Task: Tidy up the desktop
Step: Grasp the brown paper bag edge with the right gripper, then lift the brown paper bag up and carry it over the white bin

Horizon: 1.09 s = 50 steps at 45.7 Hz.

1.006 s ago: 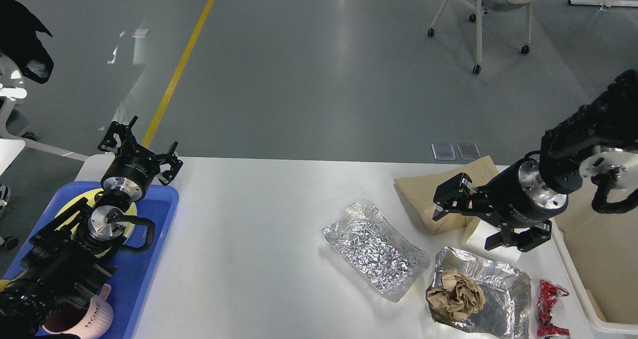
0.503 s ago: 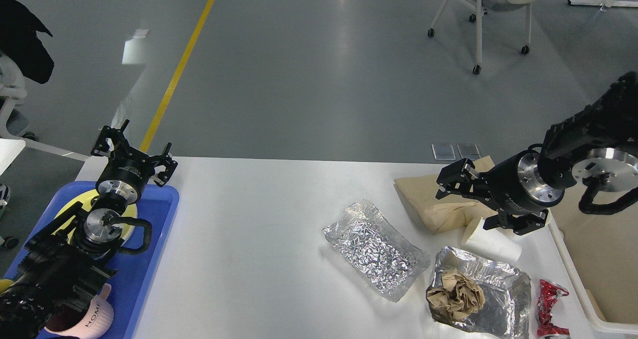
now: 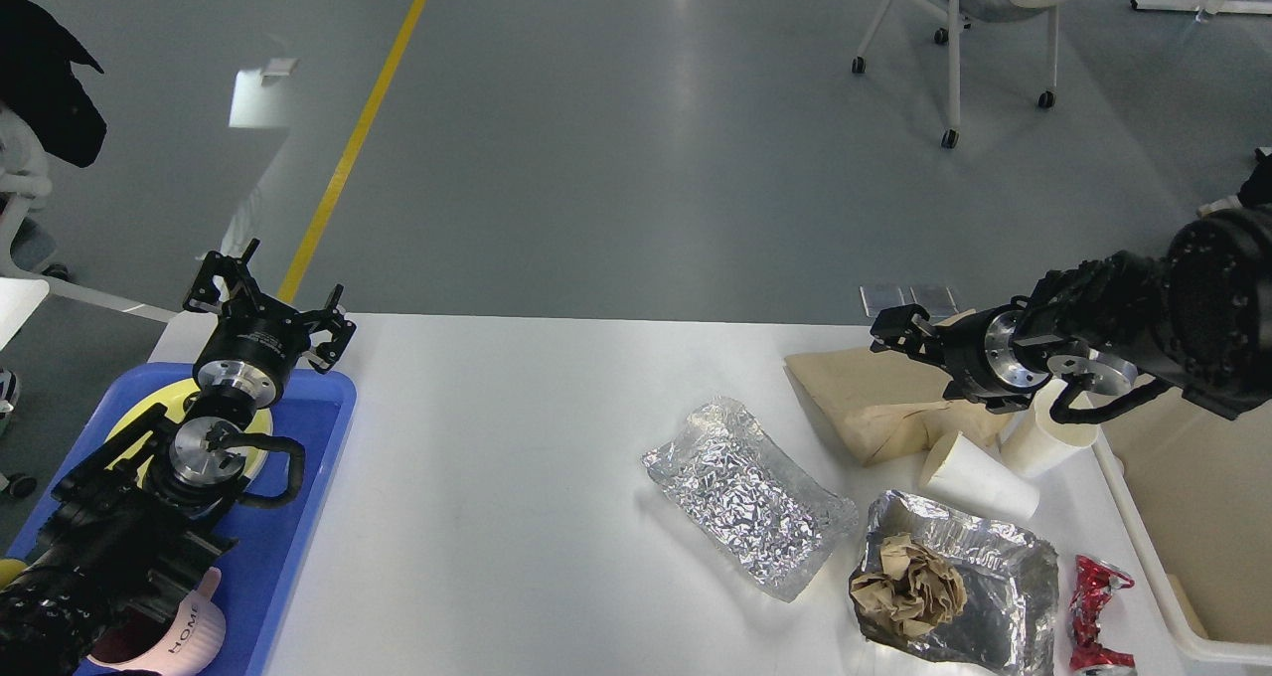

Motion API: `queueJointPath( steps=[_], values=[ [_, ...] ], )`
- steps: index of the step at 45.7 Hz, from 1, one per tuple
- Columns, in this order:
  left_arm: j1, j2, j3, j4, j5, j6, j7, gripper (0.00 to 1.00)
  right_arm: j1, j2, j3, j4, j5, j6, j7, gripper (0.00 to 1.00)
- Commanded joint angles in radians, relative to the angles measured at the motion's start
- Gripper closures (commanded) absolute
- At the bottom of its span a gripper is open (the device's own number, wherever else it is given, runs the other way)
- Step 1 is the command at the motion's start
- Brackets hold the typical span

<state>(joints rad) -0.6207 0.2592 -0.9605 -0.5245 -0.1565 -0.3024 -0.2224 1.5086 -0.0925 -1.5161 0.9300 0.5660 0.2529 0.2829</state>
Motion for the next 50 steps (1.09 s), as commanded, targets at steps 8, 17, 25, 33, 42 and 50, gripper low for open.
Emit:
queueJointPath(
  steps=[8,17,25,33,42,50],
  values=[
    [-0.001,0.000,0.000,0.000,0.000,0.000,0.000,0.02,-0.160,0.000,0.056,-0.164,0.008,-0.003,-0.222,0.00],
    [-0.001,0.000,0.000,0.000,0.000,0.000,-0.002,0.02,-0.192,0.000,0.111,-0.214,0.086,-0.011,-0.226,0.00],
    [-0.001,0.000,0.000,0.000,0.000,0.000,-0.002,0.02,-0.217,0.000,0.111,-0.264,0.121,-0.012,-0.226,0.00],
    [-0.001,0.000,0.000,0.000,0.002,0.000,-0.002,0.02,-0.294,-0.001,0.151,-0.362,0.123,-0.017,-0.243,0.05],
    [-0.001,0.000,-0.001,0.000,0.000,0.000,-0.002,0.02,-0.403,-0.001,0.338,-0.511,0.121,-0.139,-0.326,0.35],
    [-0.001,0.002,-0.001,0.000,0.002,0.000,0.000,0.02,-0.475,0.002,0.622,-0.657,0.112,-0.179,-0.416,1.00]
  ],
)
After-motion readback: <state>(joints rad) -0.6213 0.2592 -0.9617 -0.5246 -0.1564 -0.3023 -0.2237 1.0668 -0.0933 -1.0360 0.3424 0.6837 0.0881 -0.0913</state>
